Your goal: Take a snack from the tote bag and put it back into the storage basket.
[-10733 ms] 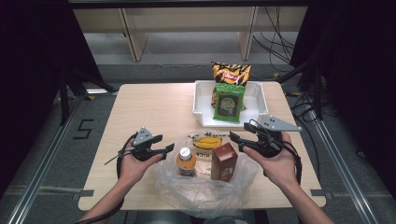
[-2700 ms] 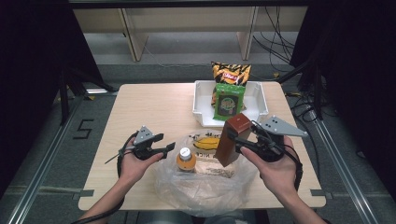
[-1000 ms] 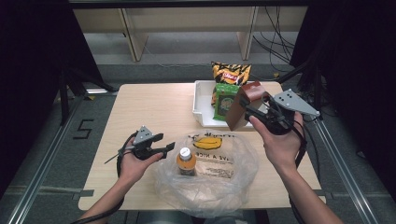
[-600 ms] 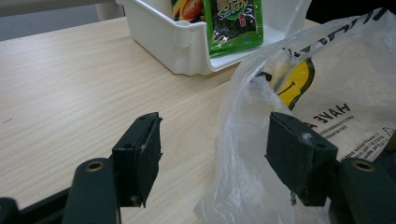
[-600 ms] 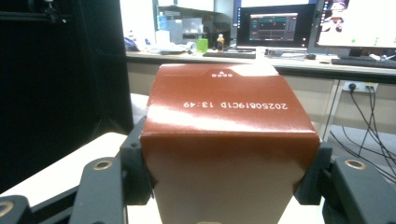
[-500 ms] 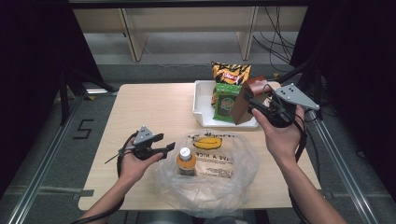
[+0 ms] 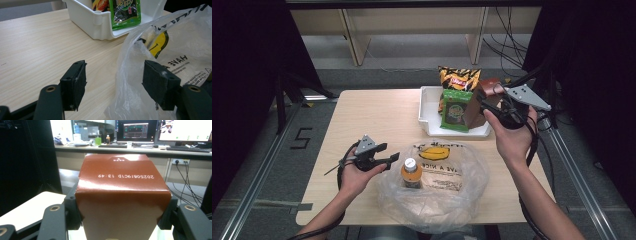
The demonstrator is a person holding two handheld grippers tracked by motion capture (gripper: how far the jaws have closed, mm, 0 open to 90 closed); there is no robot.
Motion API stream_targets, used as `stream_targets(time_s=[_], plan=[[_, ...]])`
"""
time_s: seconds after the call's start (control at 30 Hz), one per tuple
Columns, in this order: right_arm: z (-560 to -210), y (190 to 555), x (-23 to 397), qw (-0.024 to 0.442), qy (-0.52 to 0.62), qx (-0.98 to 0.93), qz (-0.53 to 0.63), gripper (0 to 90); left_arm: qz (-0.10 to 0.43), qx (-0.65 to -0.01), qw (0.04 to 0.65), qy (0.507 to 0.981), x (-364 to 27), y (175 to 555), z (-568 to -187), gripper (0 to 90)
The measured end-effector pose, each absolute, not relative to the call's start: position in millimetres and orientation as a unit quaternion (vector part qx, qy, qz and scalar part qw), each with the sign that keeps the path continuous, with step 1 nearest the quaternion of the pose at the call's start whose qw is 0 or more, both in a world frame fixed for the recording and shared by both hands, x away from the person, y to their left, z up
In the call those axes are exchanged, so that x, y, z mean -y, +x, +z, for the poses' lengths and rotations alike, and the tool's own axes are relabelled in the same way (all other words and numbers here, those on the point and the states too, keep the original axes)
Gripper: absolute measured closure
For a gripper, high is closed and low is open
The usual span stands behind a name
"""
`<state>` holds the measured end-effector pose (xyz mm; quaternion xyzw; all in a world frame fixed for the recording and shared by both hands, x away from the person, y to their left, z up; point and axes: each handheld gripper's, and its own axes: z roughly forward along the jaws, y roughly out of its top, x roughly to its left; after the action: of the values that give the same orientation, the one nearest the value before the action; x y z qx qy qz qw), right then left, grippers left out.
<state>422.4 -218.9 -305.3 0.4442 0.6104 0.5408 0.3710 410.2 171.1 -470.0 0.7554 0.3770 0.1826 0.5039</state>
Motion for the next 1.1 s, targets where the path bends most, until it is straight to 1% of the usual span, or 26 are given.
stream_targets(time_s=[0.43,0.5,0.67,1.03,1.07,1.1], plan=[[-307,440,225,0.386,0.448,-0.608,0.529,39.0,0.181,-0.381,0.506,0.753,-171,411,-471,35.0],[-307,442,224,0.38,0.456,-0.603,0.533,39.0,0.181,-0.381,0.506,0.752,-171,411,-471,35.0],[-307,450,227,0.387,0.456,-0.602,0.529,39.0,0.183,-0.383,0.504,0.752,-171,410,-470,35.0],[-311,464,232,0.387,0.474,-0.594,0.522,39.0,0.181,-0.382,0.506,0.752,-171,411,-471,35.0],[-311,465,233,0.394,0.467,-0.598,0.519,39.0,0.181,-0.382,0.505,0.752,-172,411,-471,35.0],[-311,466,233,0.389,0.474,-0.596,0.519,39.0,0.181,-0.381,0.506,0.753,-171,411,-471,35.0]])
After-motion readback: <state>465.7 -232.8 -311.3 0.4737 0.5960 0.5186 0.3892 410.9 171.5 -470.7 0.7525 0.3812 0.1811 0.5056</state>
